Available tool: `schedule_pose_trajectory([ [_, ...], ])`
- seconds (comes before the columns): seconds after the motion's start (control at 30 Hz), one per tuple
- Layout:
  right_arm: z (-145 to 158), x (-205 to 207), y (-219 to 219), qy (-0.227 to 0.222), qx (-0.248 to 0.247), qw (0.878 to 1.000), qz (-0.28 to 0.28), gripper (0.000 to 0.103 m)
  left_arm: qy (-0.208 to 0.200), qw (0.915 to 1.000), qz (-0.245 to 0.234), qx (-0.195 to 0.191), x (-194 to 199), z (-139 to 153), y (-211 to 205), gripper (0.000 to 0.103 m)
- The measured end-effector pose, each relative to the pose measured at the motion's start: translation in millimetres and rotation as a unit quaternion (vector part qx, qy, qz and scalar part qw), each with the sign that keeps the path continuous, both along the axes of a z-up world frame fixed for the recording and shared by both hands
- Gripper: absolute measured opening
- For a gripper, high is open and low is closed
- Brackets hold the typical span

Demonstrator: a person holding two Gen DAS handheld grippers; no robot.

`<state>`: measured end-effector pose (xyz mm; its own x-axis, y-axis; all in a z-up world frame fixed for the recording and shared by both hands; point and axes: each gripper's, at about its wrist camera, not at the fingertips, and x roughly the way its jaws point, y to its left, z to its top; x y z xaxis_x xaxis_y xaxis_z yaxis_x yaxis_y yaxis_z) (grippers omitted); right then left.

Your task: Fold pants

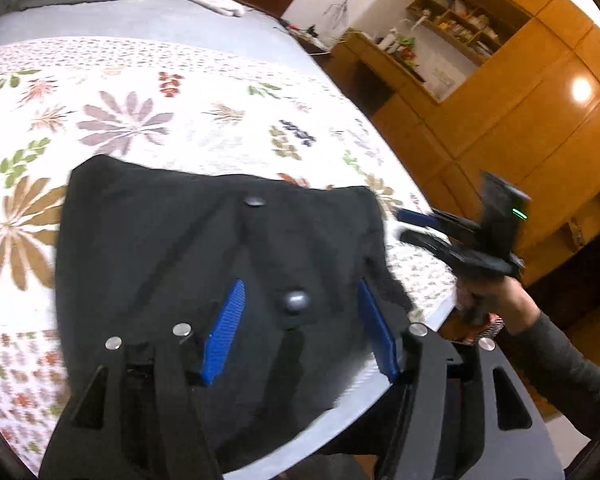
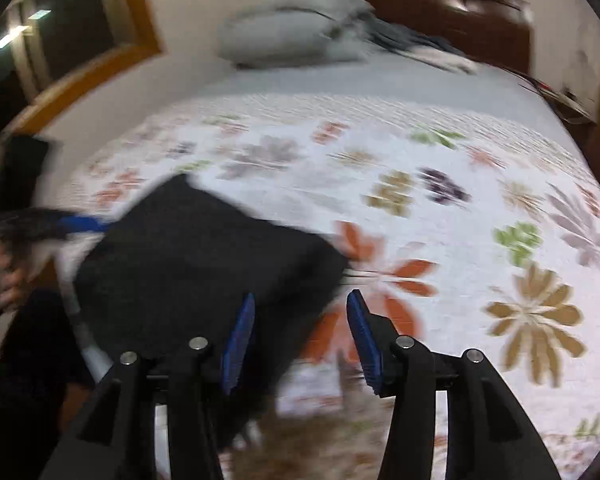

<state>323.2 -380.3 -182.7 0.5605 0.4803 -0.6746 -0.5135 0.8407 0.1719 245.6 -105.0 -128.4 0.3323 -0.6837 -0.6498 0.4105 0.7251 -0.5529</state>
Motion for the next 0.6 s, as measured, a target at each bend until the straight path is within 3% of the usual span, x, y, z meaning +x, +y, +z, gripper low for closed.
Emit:
schedule_pose_trajectory([
  [0.07,6,-25,21,-0.027,0.003,0.999,0.04,0.05,0.015,0.9998,0.008,-0.005,3,-10,9,0.059],
  [0.17,1,-43,46,-0.017,0.026,0.995,0.098,0.049,0.042,0.9988,0.021,-0.017,8,-26,26,0.059],
  [0.23,-9,-48,58,-0.003,0.013,0.993,0.118,0.048,0.057,0.9978,0.028,-0.018,14,-34,32,0.056],
  [0.4,-35,-45,54,0.033,-0.003,0.995,0.098,0.047,0.077,0.9964,0.031,-0.012,23,-48,34,0.05],
  [0.5,-44,-52,51,0.035,-0.012,0.995,0.089,0.047,0.078,0.9962,0.035,0.017,23,-56,32,0.034],
  [0.6,-50,-57,47,0.044,-0.004,0.996,0.075,0.047,0.094,0.9948,0.04,0.001,23,-56,39,0.036],
])
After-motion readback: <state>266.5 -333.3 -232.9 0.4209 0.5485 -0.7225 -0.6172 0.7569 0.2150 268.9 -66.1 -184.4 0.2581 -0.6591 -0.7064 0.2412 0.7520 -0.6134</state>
